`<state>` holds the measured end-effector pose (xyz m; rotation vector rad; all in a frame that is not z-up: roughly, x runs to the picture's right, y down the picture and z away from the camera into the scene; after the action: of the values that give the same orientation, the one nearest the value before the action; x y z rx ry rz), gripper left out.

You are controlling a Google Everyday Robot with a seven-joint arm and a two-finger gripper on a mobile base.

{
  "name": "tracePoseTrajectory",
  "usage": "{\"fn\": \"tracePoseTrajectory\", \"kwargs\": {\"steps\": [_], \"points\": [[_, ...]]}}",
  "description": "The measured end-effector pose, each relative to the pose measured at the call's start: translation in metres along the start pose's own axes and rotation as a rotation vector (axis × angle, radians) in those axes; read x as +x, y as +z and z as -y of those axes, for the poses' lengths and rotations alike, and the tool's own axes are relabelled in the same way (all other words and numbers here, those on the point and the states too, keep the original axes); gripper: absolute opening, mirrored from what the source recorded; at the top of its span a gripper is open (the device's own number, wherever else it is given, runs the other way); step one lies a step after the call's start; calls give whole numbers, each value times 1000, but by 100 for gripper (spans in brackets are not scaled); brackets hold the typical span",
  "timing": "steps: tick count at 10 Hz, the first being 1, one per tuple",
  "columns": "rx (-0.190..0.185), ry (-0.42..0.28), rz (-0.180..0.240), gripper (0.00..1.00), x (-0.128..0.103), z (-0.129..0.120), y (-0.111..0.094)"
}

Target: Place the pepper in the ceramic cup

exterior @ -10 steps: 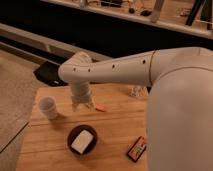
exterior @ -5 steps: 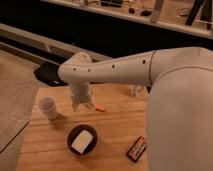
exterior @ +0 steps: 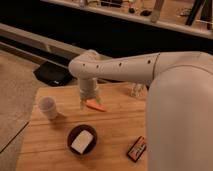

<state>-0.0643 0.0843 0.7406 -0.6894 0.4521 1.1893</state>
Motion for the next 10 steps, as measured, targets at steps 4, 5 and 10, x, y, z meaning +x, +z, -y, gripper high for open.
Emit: {"fn": "tracePoseTrajectory", "kwargs": {"steps": [4, 5, 10], "points": [[-9, -281, -48, 65, -30, 48, 21], [21, -327, -57, 65, -41, 60, 27], [197, -422, -70, 65, -93, 85, 65]]}}
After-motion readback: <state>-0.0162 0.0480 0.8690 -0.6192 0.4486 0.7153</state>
